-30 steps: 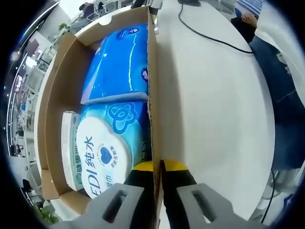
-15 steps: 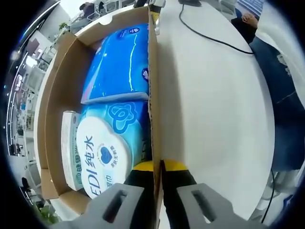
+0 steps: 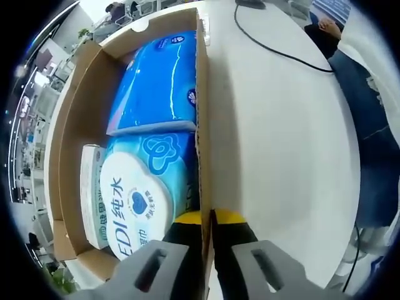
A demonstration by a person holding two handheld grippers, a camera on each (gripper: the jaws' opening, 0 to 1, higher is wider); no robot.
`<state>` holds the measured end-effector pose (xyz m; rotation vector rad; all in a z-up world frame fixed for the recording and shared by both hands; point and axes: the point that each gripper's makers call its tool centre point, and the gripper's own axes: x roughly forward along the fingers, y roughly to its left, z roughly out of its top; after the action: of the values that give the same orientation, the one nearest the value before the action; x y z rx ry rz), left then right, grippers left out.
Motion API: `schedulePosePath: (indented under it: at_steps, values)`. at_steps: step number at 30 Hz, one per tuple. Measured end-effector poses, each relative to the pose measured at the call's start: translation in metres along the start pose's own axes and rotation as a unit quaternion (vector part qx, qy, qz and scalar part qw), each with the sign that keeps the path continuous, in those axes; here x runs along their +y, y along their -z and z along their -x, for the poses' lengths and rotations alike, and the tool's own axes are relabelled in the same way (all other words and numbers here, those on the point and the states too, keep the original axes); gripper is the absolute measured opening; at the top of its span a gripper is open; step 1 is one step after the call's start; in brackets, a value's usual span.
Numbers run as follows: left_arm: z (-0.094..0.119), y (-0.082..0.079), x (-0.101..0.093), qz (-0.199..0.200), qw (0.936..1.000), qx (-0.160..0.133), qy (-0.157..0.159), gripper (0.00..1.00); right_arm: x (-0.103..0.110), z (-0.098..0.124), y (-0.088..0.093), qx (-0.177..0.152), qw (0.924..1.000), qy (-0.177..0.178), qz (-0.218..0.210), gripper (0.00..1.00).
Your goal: Operate the shoe box by opening the lid, removing the specified soft item, and placing it in the target area until the item is outside and the box remains undamaged.
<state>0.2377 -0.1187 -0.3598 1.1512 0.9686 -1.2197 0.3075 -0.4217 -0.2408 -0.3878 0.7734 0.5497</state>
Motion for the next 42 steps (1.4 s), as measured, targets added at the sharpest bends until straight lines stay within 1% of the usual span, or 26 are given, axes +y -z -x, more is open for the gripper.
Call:
schedulePosePath:
  at_steps: [1, 2, 4, 6, 9, 13, 15, 16, 18, 19, 21, 23, 24, 25, 27, 28, 29, 31, 33, 35, 36, 37, 38, 42]
  values:
    - [0.000, 0.000, 0.000, 0.000, 1.0000, 0.000, 0.000, 0.01, 0.001, 0.002, -0.005, 0.001, 1.0000, -0.002, 0.004, 0.69]
    - [0.000, 0.000, 0.000, 0.000, 1.0000, -0.001, -0.001, 0.01, 0.004, 0.004, -0.014, 0.004, 0.9998, -0.008, 0.016, 0.67]
    - [0.000, 0.000, 0.000, 0.000, 1.0000, -0.001, 0.000, 0.01, 0.005, 0.004, -0.020, 0.004, 0.9997, -0.007, 0.023, 0.61]
    - [0.000, 0.000, 0.000, 0.001, 1.0000, 0.000, 0.000, 0.01, 0.010, 0.004, -0.033, -0.005, 0.9988, -0.009, 0.049, 0.57]
    - [0.000, 0.000, 0.000, 0.001, 1.0000, 0.000, 0.001, 0.01, 0.020, -0.001, -0.044, 0.001, 0.9979, -0.017, 0.062, 0.58]
    - [0.000, 0.000, 0.000, 0.000, 1.0000, -0.001, -0.001, 0.01, 0.030, -0.009, -0.054, 0.014, 0.9954, -0.023, 0.092, 0.57]
    - [0.001, 0.001, 0.000, 0.000, 1.0000, -0.001, -0.002, 0.01, 0.037, -0.013, -0.061, 0.021, 0.9934, -0.028, 0.109, 0.54]
    - [0.001, 0.001, 0.000, 0.000, 1.0000, -0.001, -0.002, 0.01, 0.042, -0.014, -0.064, 0.020, 0.9921, -0.036, 0.119, 0.51]
    - [0.000, 0.001, 0.000, 0.001, 1.0000, -0.001, -0.001, 0.01, 0.050, -0.020, -0.072, 0.016, 0.9881, -0.049, 0.145, 0.47]
    - [0.000, 0.001, 0.000, 0.000, 1.0000, -0.001, -0.001, 0.01, 0.054, -0.023, -0.075, 0.023, 0.9850, -0.056, 0.162, 0.46]
    - [0.000, 0.000, 0.000, -0.002, 1.0000, -0.004, 0.000, 0.01, 0.060, -0.027, -0.078, 0.032, 0.9808, -0.065, 0.181, 0.46]
    - [0.000, 0.000, 0.000, -0.004, 1.0000, -0.009, 0.001, 0.01, 0.064, -0.030, -0.081, 0.038, 0.9740, -0.074, 0.211, 0.43]
    - [0.000, 0.000, 0.000, -0.003, 0.9999, -0.012, 0.002, 0.01, 0.067, -0.032, -0.082, 0.043, 0.9689, -0.084, 0.229, 0.40]
    - [0.000, 0.000, 0.000, -0.003, 0.9999, -0.012, 0.002, 0.01, 0.068, -0.034, -0.083, 0.047, 0.9662, -0.086, 0.239, 0.38]
    - [0.000, 0.000, 0.000, -0.003, 0.9999, -0.013, 0.003, 0.01, 0.070, -0.040, -0.083, 0.063, 0.9617, -0.089, 0.251, 0.37]
    - [0.000, 0.000, 0.000, -0.003, 0.9999, -0.013, 0.003, 0.01, 0.073, -0.042, -0.084, 0.065, 0.9594, -0.094, 0.258, 0.37]
    - [0.000, 0.000, 0.000, -0.004, 0.9999, -0.013, 0.003, 0.01, 0.077, -0.047, -0.087, 0.059, 0.9568, -0.103, 0.265, 0.37]
    - [0.000, 0.001, 0.000, -0.005, 0.9999, -0.016, 0.003, 0.01, 0.082, -0.055, -0.087, 0.066, 0.9510, -0.113, 0.280, 0.35]
    - [0.000, 0.001, 0.000, -0.005, 0.9999, -0.016, 0.003, 0.01, 0.088, -0.064, -0.084, 0.079, 0.9442, -0.129, 0.292, 0.33]
    - [-0.001, 0.001, 0.000, -0.005, 0.9999, -0.015, 0.002, 0.01, 0.092, -0.073, -0.081, 0.095, 0.9365, -0.137, 0.309, 0.33]
    - [-0.001, 0.001, 0.000, -0.005, 0.9999, -0.015, 0.003, 0.01, 0.092, -0.077, -0.081, 0.098, 0.9335, -0.138, 0.316, 0.32]
    - [0.000, 0.001, 0.000, -0.005, 0.9999, -0.016, 0.003, 0.01, 0.093, -0.079, -0.081, 0.099, 0.9322, -0.139, 0.319, 0.31]
    - [0.000, 0.002, 0.000, -0.006, 0.9998, -0.018, 0.004, 0.01, 0.096, -0.087, -0.081, 0.107, 0.9288, -0.143, 0.325, 0.31]
    - [0.000, 0.001, 0.000, -0.006, 0.9997, -0.023, 0.004, 0.01, 0.100, -0.098, -0.081, 0.117, 0.9235, -0.150, 0.333, 0.30]
